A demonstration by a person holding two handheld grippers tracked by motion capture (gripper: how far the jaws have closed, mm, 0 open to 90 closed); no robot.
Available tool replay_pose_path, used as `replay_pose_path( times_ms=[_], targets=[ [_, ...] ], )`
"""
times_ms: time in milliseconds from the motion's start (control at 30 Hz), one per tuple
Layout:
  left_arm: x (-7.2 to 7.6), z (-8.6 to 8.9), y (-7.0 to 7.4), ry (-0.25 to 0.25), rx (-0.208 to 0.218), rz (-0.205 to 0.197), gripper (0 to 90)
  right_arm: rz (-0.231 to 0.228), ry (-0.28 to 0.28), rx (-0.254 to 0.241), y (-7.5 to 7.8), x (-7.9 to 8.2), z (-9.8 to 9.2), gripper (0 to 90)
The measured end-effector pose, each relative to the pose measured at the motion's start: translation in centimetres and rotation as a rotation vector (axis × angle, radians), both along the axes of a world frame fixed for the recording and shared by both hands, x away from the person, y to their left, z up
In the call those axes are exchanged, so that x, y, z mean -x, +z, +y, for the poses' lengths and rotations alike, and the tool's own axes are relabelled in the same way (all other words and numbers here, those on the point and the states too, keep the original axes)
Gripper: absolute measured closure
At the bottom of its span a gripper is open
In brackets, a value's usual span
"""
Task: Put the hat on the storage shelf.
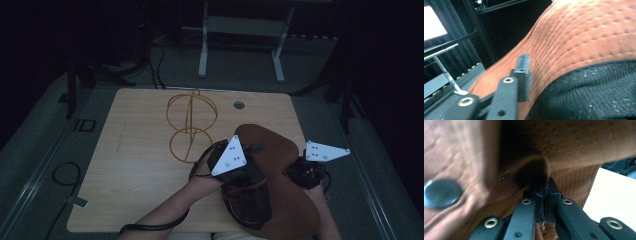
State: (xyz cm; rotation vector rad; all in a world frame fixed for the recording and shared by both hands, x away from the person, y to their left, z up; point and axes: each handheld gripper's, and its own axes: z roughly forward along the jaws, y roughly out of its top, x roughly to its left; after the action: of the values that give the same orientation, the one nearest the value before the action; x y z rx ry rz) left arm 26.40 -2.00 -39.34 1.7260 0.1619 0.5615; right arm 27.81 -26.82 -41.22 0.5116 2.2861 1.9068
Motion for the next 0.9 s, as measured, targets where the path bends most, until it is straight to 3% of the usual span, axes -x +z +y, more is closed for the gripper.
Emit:
replay_pose_path(
  times_ms=[133, 267, 400, 667, 833, 900],
  targets=[
    [0.0, 1.4, 0.3, 0.062, 0.012, 0.004, 53.6, -0.008, -0.018, -0.024, 0.5, -0.2, -0.5, 87.9],
    [0.2, 2.8, 0.1, 0.104, 0.018, 0.015, 51.1, -0.024, -0.049, -0.055, 1.3, -0.5, -1.2, 88.0],
    [0.2, 4.3, -0.4, 0.127, 0.023, 0.051, 49.6, -0.029, -0.089, -0.083, 1.9, -0.9, -1.9, 88.0],
    [1.0, 7.6, -2.6, 0.161, 0.023, 0.127, 43.1, -0.036, -0.153, -0.140, 3.5, -2.6, -2.8, 87.9],
    [1.5, 9.8, -4.2, 0.194, 0.026, 0.185, 27.8, -0.045, -0.191, -0.160, 4.5, -4.1, -2.8, 87.9],
    [1.7, 10.6, -4.7, 0.214, 0.031, 0.191, 23.8, -0.041, -0.207, -0.165, 4.8, -4.7, -2.7, 87.9]
  ],
)
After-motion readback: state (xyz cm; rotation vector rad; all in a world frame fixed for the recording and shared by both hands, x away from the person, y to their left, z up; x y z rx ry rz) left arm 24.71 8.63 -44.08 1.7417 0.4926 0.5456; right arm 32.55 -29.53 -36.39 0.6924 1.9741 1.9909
